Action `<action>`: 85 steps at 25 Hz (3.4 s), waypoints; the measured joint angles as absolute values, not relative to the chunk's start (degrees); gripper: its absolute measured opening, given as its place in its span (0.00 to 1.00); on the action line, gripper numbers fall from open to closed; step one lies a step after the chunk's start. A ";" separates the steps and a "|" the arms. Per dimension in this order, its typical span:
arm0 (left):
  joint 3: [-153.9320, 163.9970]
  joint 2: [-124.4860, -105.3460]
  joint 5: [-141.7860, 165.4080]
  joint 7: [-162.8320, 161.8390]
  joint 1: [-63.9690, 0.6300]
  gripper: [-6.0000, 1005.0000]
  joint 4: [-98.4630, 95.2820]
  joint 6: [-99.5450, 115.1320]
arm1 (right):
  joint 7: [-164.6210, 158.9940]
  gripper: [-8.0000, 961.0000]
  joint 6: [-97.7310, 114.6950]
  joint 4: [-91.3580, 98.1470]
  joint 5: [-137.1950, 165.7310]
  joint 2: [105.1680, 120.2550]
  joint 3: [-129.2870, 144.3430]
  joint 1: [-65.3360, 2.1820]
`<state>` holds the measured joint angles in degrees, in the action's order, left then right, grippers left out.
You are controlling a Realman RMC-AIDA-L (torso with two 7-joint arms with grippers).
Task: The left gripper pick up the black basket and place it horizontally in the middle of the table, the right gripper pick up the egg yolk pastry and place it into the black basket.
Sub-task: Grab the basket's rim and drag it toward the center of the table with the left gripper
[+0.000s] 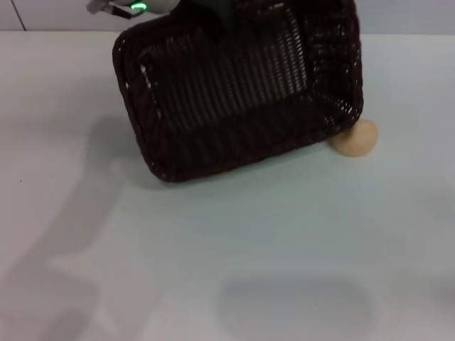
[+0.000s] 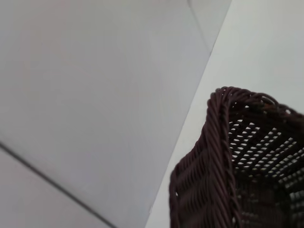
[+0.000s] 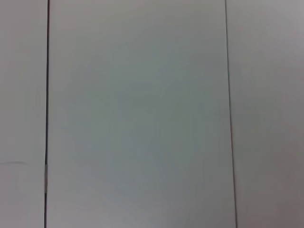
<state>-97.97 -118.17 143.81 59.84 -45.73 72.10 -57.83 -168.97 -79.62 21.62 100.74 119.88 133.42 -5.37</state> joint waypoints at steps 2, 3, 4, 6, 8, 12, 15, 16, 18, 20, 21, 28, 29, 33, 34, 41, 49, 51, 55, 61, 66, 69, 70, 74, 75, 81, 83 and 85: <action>-99.39 -118.08 141.73 62.02 -45.95 0.19 72.10 -58.27 | -168.97 0.76 -79.66 21.66 100.73 119.88 133.41 -5.45; -100.42 -118.05 140.55 63.38 -46.24 0.19 71.96 -58.97 | -168.97 0.76 -79.66 21.70 100.73 119.88 133.42 -5.50; -101.24 -118.03 139.67 64.43 -46.56 0.19 71.70 -59.60 | -168.97 0.76 -79.66 21.73 100.73 119.88 133.42 -5.54; -102.91 -118.03 137.83 66.94 -47.41 0.19 70.65 -61.14 | -168.97 0.76 -79.67 21.76 100.73 119.88 133.50 -5.62; -103.74 -118.03 136.88 69.08 -48.16 0.19 69.49 -62.19 | -168.96 0.76 -79.67 21.78 100.73 119.88 133.77 -5.67; -104.32 -118.00 136.56 72.94 -50.07 0.19 66.42 -64.28 | -168.95 0.76 -79.67 21.77 100.65 119.88 134.03 -5.59; -104.44 -117.99 137.11 74.14 -51.80 0.19 63.80 -64.81 | -168.95 0.76 -79.67 21.75 100.61 119.88 134.03 -5.53; -104.46 -117.98 137.76 74.19 -52.66 0.19 62.51 -64.57 | -168.95 0.76 -79.67 21.77 100.62 119.88 134.04 -5.52; -104.47 -117.98 138.13 74.23 -53.07 0.19 61.79 -64.24 | -168.95 0.76 -79.67 21.77 100.62 119.88 134.04 -5.51; -104.48 -117.96 138.40 74.51 -53.62 0.19 60.81 -63.81 | -168.95 0.76 -79.64 21.73 100.62 119.88 134.08 -5.47; -104.50 -117.95 138.43 75.24 -54.48 0.19 59.06 -62.94 | -168.95 0.76 -79.50 21.67 100.60 119.88 134.11 -5.46; -104.16 -118.06 138.42 77.39 -57.78 0.19 52.79 -59.12 | -168.95 0.76 -79.36 21.76 100.70 119.88 134.16 -5.55; -104.08 -118.08 138.42 77.62 -58.15 0.19 52.06 -58.49 | -168.95 0.76 -79.36 21.74 100.71 119.88 134.20 -5.57; -103.96 -118.13 138.43 77.95 -59.19 0.19 49.53 -55.40 | -168.95 0.76 -79.29 21.47 100.67 119.88 134.28 -5.42; -103.95 -118.11 138.43 77.97 -59.25 0.19 49.25 -54.93 | -168.95 0.76 -79.26 21.41 100.65 119.88 134.29 -5.38; -103.22 -118.17 138.47 78.02 -59.44 0.19 47.52 -50.18 | -168.95 0.76 -79.13 21.22 100.69 119.88 134.33 -5.52; -100.51 -118.10 138.46 78.05 -61.33 0.19 42.92 -46.07 | -168.90 0.76 -79.01 21.19 100.66 119.88 134.82 -5.62; -100.23 -118.14 138.49 78.05 -61.96 0.19 41.64 -44.98 | -168.87 0.76 -79.01 21.18 100.70 119.88 134.82 -5.62; -99.54 -118.19 138.48 78.11 -62.41 0.19 39.80 -42.15 | -168.85 0.76 -78.95 21.18 100.73 119.88 134.82 -5.51; -98.98 -118.28 138.58 78.13 -62.25 0.19 39.20 -39.29 | -168.83 0.76 -78.82 21.18 100.69 119.88 135.54 -5.55; -98.02 -118.33 138.57 78.35 -62.53 0.20 38.11 -37.82 | -168.71 0.76 -78.54 21.18 100.75 119.88 135.73 -5.72; -97.98 -118.42 138.53 78.38 -62.60 0.20 37.54 -37.35 | -168.70 0.76 -78.35 21.18 100.76 119.88 136.14 -5.83; -98.06 -118.43 138.48 78.29 -62.60 0.20 37.47 -37.34 | -168.70 0.76 -78.30 21.18 100.76 119.88 136.35 -5.85; -98.37 -118.56 137.96 77.61 -61.81 0.20 38.24 -36.86 | -168.68 0.76 -78.26 21.18 100.78 119.88 136.47 -5.88; -98.33 -118.61 137.95 77.42 -61.57 0.20 38.51 -36.45 | -168.67 0.76 -78.26 21.18 100.78 119.89 136.48 -5.89; -97.40 -118.76 137.84 76.70 -61.32 0.23 39.39 -35.08 | -168.65 0.76 -78.19 20.96 100.78 119.88 136.49 -5.93; -97.08 -118.76 137.85 76.70 -61.26 0.30 39.56 -34.60 | -168.61 0.76 -78.19 20.92 100.77 119.88 136.49 -5.98; -96.69 -118.76 137.88 76.67 -60.80 0.37 40.28 -34.18 | -168.60 0.76 -78.19 20.91 100.69 119.89 136.49 -5.99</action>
